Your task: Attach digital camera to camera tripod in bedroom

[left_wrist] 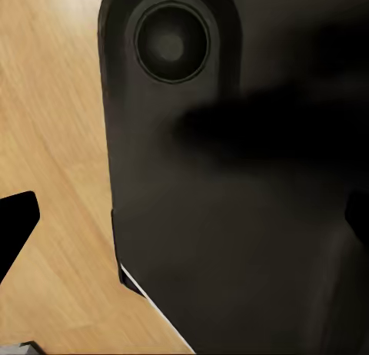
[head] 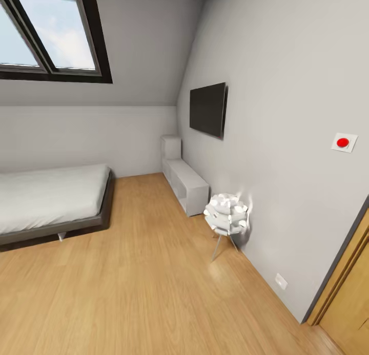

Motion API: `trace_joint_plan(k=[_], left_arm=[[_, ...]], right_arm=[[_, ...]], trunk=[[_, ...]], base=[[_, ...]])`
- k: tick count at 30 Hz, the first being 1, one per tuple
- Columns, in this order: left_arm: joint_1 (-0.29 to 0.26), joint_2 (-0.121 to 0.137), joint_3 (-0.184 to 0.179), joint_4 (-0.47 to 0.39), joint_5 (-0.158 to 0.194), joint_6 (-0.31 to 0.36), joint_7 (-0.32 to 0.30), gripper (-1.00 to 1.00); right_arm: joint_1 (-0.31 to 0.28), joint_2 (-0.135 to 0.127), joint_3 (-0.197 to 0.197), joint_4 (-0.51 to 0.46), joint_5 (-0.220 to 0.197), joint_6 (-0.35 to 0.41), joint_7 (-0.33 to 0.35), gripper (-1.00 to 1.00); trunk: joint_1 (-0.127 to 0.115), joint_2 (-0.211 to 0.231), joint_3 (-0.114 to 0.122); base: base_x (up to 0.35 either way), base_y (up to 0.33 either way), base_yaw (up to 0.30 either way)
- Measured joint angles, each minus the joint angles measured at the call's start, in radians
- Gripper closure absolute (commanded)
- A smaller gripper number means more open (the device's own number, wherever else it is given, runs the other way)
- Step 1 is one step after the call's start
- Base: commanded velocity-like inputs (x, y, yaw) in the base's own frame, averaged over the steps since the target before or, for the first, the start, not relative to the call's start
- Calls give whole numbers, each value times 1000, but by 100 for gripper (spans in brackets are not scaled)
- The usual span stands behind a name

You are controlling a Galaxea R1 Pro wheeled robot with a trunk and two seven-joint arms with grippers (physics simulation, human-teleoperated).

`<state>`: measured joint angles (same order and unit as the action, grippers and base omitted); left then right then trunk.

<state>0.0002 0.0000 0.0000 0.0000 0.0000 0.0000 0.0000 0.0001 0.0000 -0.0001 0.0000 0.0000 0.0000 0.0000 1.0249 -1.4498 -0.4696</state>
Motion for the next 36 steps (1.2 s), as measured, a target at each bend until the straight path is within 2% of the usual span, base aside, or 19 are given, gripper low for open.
trace_joint_plan(k=[3,8,36], left_arm=[[17,17,2,-5,11,-4,-6,-100],[30,42,2,-5,11,-4,-6,-100],[30,42,2,-5,11,-4,-6,-100]], right_arm=[[-17,15,6,-17,8,-13,11,-100],[-34,15,6,-26,8,-13,11,-100],[-34,15,6,-26,8,-13,11,-100]], trunk=[[0,0,0],[0,0,0],[0,0,0]], base=[[0,0,0],[0,0,0],[0,0,0]])
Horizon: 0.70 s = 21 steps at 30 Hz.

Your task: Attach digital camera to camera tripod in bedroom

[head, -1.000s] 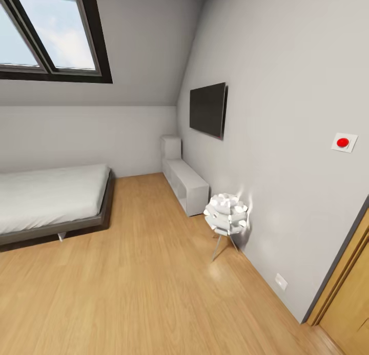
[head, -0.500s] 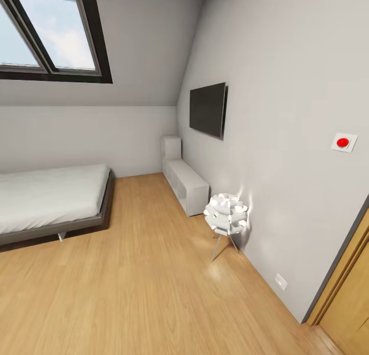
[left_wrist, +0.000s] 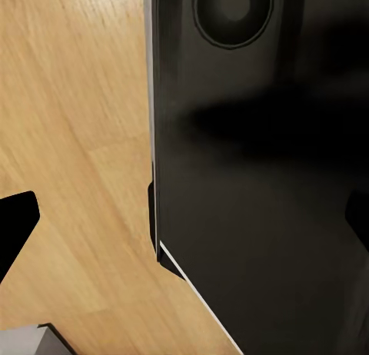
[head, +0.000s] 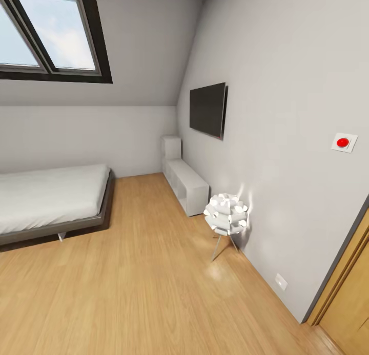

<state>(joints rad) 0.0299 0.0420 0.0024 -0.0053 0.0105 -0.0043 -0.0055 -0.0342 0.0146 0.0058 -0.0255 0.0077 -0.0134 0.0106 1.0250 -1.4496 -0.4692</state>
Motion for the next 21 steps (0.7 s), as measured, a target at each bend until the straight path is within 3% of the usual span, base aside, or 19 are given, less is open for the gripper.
trace_joint_plan(k=[4,21], left_arm=[[-6,-9,0,-11,-1,2,1,-100],[-87,-23,27,-106,85,90,6,-100]], right_arm=[[-3,-3,-2,0,-5,4,-4,-100],[-101,-15,-9,-94,-14,82,-22,-100]], trunk=[[0,0,0],[0,0,0]], base=[[0,0,0],[0,0,0]])
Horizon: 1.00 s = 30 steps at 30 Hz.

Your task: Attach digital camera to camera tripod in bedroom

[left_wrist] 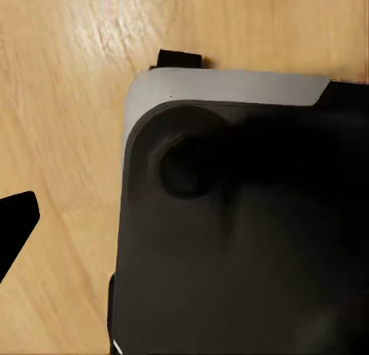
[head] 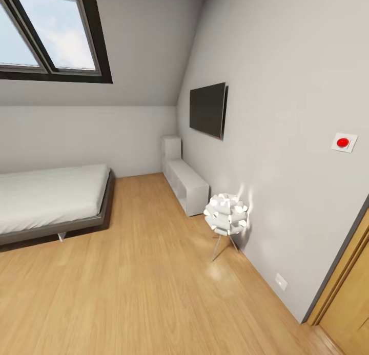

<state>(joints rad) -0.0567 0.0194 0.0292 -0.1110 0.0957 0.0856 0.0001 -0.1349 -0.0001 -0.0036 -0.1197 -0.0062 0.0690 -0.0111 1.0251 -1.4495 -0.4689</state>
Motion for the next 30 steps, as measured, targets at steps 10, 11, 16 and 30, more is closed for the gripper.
trace_joint_plan(k=[10,11,16,30], left_arm=[[-144,-13,41,-541,64,455,1,-100],[-158,-15,45,-547,72,464,1,-100],[-201,-22,67,-615,114,492,2,-100],[-146,-82,173,-909,272,479,120,-100]], right_arm=[[-344,6,1,-101,0,236,1,-100],[-365,7,1,-103,0,249,1,-100],[-445,8,2,-140,0,286,4,-100],[-458,21,136,-771,-6,692,6,-100]], trunk=[[0,0,0],[0,0,0],[0,0,0],[0,0,0]], base=[[0,0,0],[0,0,0],[0,0,0],[0,0,45]])
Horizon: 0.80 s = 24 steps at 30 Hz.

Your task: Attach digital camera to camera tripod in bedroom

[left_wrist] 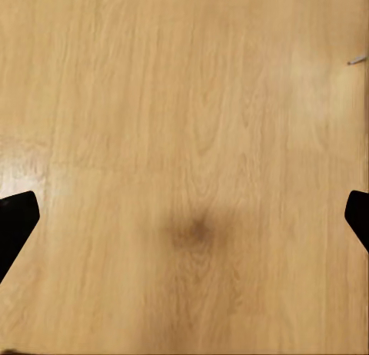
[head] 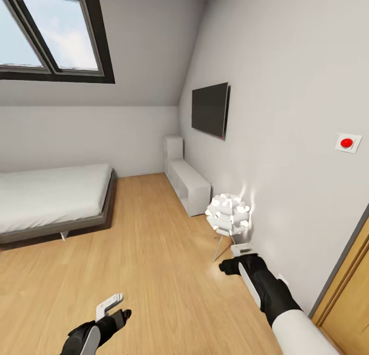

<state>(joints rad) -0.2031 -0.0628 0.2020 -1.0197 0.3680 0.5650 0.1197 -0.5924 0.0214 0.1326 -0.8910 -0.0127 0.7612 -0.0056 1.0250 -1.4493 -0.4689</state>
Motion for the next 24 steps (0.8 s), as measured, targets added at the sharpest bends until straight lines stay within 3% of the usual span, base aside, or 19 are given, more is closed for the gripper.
trace_joint_plan(k=[2,3,13,14,20,24], left_arm=[[15,-2,7,-27,18,-2,5,-100],[46,-3,13,-80,28,-3,10,-100],[79,-4,27,-130,37,-4,15,-100],[83,-5,48,-136,45,-5,15,-100],[89,-5,90,-140,58,-25,14,-100],[93,-5,96,-141,60,-35,15,-100]], right_arm=[[4,0,11,-20,-1,7,1,-100],[30,-2,29,-66,-1,10,16,-100],[114,-11,121,-245,1,18,52,-100],[145,-13,136,-308,1,22,56,-100],[188,-16,148,-404,4,77,59,-100],[194,-16,150,-420,5,89,59,-100]], trunk=[[0,0,0],[0,0,0],[0,0,0],[0,0,0],[0,0,0],[0,0,0]], base=[[0,0,215],[0,0,230],[0,0,250],[0,0,271],[0,0,276],[0,0,278]])
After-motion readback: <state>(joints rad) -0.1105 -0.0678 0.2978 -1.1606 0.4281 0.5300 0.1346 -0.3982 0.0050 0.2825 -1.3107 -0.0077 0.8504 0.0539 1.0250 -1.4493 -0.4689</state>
